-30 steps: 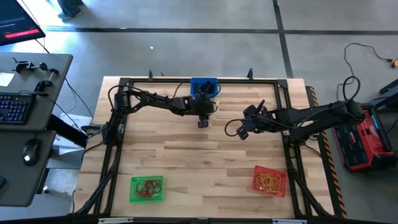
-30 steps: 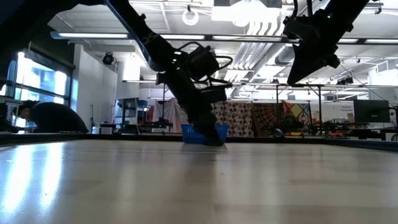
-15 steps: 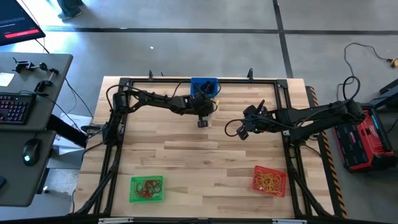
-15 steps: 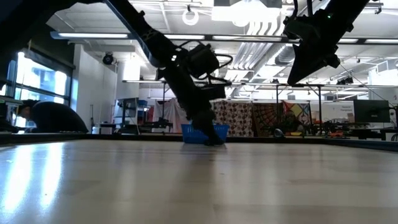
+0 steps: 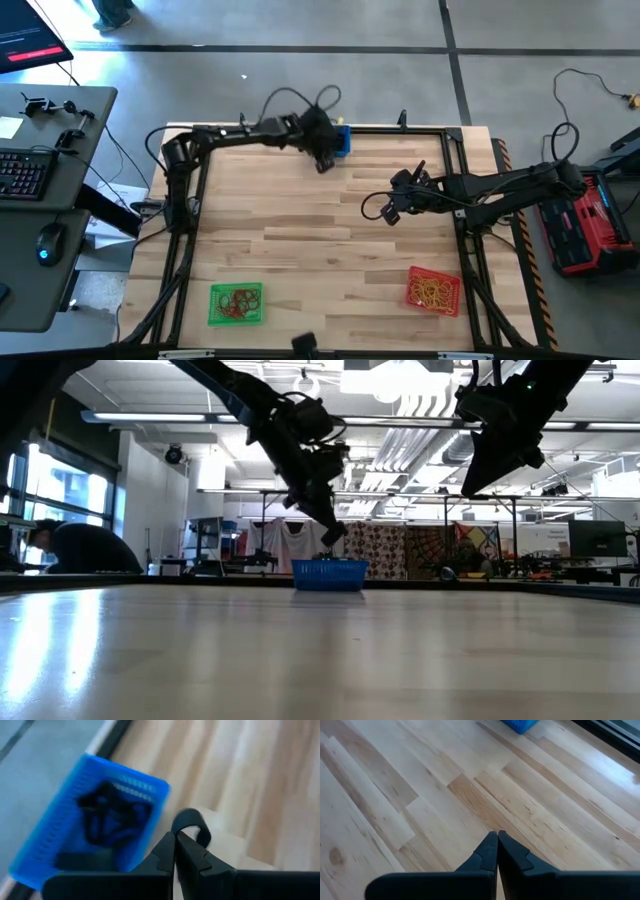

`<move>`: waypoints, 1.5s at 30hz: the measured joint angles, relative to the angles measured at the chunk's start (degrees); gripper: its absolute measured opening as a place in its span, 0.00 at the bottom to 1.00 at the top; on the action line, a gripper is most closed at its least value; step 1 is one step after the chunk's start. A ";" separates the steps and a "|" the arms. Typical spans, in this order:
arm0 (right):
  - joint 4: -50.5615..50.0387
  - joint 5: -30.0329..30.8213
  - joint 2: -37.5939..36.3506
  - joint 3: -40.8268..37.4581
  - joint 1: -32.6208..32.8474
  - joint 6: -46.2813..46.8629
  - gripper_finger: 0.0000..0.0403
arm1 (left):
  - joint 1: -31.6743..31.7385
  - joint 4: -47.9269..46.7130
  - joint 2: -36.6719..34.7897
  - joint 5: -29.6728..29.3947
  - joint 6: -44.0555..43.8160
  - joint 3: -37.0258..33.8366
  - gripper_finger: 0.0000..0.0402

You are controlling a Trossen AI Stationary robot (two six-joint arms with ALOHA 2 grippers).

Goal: Sort rubber bands into baskets
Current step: Put the black rubber band into the blue basket

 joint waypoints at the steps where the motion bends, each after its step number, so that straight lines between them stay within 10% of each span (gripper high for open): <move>1: -0.02 -0.01 0.00 0.00 0.00 -0.17 0.00 | 1.03 -0.48 0.10 0.37 0.30 1.00 0.00; 45: 4.02 3.37 0.00 0.00 -2.23 0.66 0.00 | 12.70 -9.55 13.16 5.38 6.24 11.05 0.06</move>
